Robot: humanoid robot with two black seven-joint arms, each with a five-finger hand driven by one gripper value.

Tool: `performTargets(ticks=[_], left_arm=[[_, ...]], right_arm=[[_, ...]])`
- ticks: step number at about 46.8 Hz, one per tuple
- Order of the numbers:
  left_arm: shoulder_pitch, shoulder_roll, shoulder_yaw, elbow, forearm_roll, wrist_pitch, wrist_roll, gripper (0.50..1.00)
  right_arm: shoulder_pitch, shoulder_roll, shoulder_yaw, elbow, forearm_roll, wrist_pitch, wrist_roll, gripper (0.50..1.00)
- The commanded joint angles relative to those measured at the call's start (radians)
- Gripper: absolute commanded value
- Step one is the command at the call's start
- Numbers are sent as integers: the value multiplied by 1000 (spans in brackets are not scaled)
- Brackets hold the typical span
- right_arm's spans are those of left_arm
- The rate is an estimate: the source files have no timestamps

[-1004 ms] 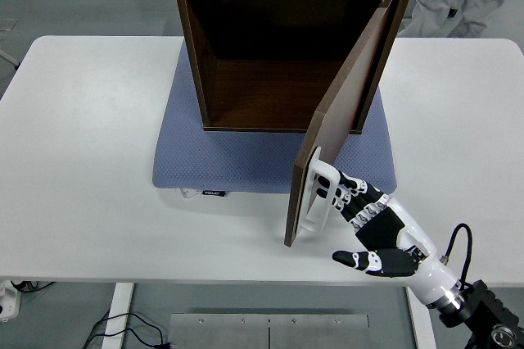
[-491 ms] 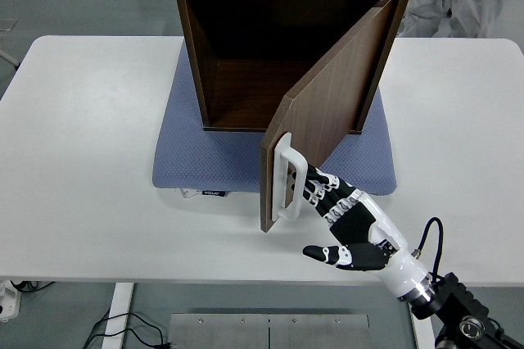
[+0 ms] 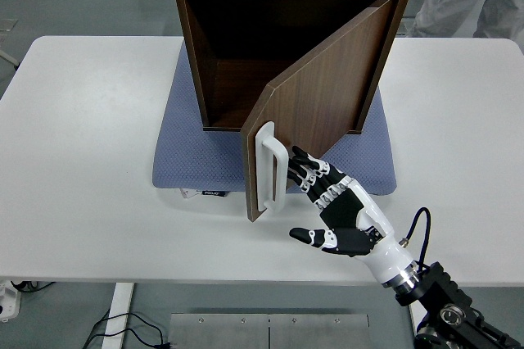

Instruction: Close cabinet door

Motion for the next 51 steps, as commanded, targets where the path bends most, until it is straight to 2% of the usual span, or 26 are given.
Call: performTargets(ticks=[1,31,51], left_arm=[[0,0,0,0,0,0,0,1000],[0,0,0,0,0,0,0,1000],[0,0,0,0,0,0,0,1000]], right_arm=[[9,6,-2,-8,0,-8,0,1000],[86,31,-55,-49,9,-107,0,1000],[153,111,-89,-136,12,-144,0,1000]])
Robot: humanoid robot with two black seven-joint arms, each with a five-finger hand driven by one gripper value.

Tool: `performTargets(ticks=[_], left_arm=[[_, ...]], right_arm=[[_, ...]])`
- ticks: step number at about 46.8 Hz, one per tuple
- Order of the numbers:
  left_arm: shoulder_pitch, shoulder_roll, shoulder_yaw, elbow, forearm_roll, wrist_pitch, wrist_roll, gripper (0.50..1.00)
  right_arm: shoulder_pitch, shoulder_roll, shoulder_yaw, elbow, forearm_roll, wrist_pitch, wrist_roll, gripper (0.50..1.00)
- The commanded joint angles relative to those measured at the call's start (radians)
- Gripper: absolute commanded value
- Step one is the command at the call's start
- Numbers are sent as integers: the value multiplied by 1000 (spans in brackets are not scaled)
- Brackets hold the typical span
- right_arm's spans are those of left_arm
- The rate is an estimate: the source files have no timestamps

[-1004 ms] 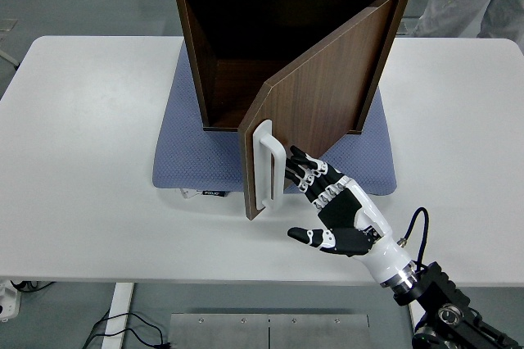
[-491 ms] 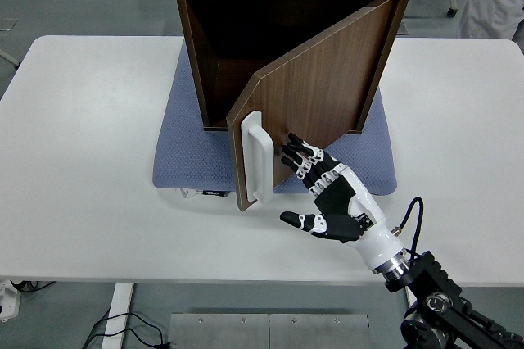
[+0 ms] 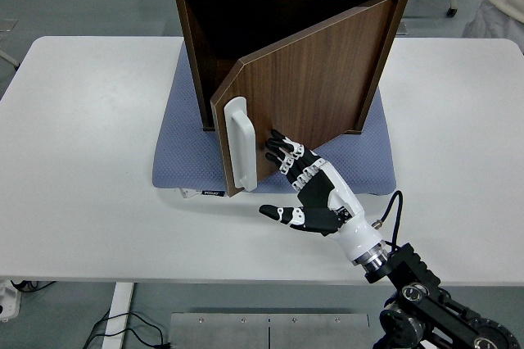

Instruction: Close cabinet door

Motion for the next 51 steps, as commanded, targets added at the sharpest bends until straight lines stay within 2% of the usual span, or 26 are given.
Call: performTargets(ticks=[1,22,29,40,51], left_arm=[[0,0,0,0,0,0,0,1000],[0,0,0,0,0,0,0,1000],[0,0,0,0,0,0,0,1000],[0,0,0,0,0,0,0,1000],[0,0,0,0,0,0,0,1000]], right_arm=[[16,18,-7,-23,0,-9,0,1000],[168,32,-50,-94,118,-48,0,1000],[185,37,-63,-101,121,-52,0,1000],[224,86,-123,-138,118,-52,0,1000],[256,86,-149,-198,120,-65,0,1000]])
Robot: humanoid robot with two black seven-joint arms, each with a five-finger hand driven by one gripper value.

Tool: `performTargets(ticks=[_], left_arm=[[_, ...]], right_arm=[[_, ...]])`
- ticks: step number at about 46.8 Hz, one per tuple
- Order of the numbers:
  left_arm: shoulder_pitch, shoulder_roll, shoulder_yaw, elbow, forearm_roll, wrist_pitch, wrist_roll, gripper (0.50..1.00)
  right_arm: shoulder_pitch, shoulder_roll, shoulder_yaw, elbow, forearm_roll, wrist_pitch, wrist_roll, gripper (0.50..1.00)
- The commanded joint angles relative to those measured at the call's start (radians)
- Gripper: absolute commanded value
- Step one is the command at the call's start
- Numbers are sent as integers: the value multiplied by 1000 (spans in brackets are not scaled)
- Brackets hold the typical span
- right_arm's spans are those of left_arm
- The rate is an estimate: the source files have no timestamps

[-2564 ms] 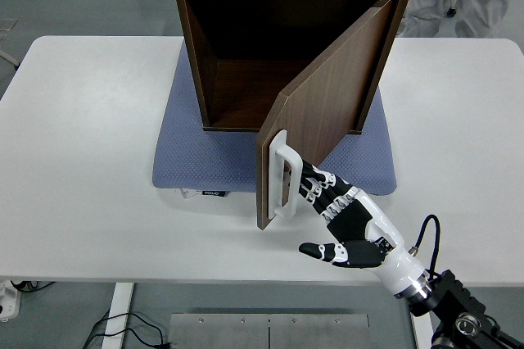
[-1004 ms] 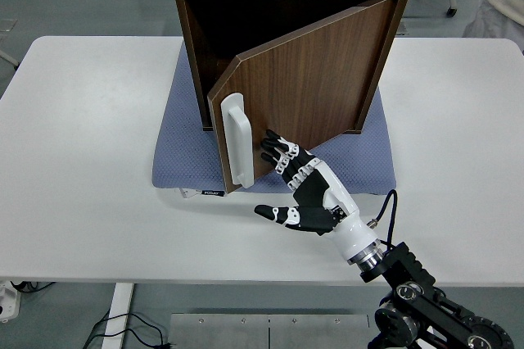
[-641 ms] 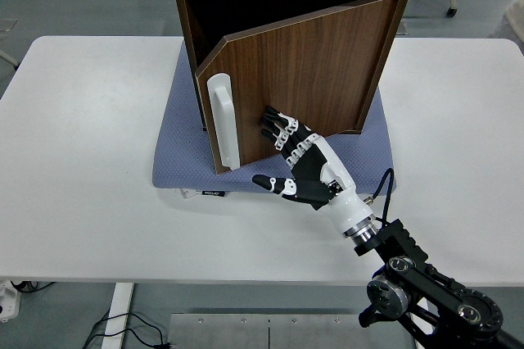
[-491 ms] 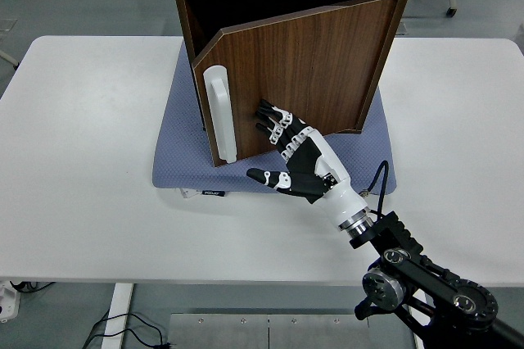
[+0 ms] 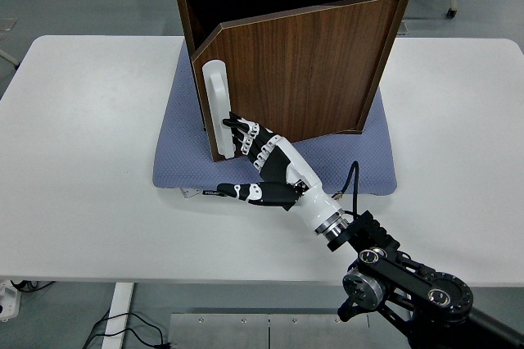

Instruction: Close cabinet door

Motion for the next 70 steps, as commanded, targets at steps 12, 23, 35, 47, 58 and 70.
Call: performTargets(ticks=[12,23,35,47,58,70], left_arm=[[0,0,0,0,0,0,0,1000],[0,0,0,0,0,0,0,1000],[0,0,0,0,0,0,0,1000],[0,0,0,0,0,0,0,1000],[0,0,0,0,0,0,0,1000],[0,0,0,0,0,0,0,1000]], right_arm=[[68,0,-2,-28,53,-30,0,1000],[134,0,-2,-74,158,-62,0,1000],[164,0,0,-132,218,-68,-3,1000],[193,0,11,-204,297,-94,-6,1000],[209,0,37,-238,340,-97,-5,1000],[161,0,18,-168,258,-73,0,1000]])
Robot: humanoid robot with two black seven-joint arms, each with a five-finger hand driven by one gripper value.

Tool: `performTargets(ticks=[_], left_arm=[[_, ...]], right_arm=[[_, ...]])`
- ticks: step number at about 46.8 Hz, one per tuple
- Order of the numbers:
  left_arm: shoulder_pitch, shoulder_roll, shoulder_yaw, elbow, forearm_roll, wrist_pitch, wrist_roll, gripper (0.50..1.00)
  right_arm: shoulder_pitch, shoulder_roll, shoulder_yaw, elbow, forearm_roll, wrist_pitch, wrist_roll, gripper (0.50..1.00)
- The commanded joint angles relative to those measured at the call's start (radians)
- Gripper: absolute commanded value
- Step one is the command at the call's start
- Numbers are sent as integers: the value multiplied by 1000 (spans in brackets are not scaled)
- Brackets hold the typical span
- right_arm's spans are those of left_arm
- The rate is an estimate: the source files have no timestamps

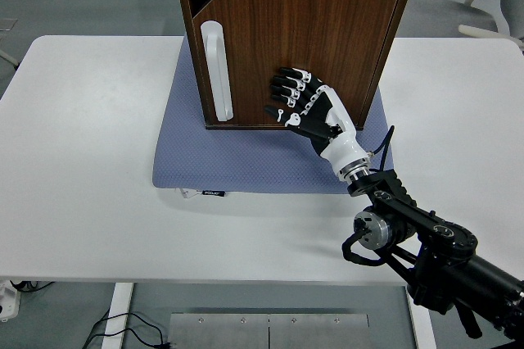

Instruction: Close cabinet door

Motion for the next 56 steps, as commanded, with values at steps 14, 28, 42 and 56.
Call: performTargets(ticks=[14,28,42,56], left_arm=[[0,0,0,0,0,0,0,1000],[0,0,0,0,0,0,0,1000],[0,0,0,0,0,0,0,1000],[0,0,0,0,0,0,0,1000]], right_arm=[[-97,-22,-10,156,-173,28,0,1000],[-168,-171,-10,295,-203,28,0,1000],[-238,-345,-1,374,-209,33,0,1000],[-280,-427,53,397,-206,34,0,1000]])
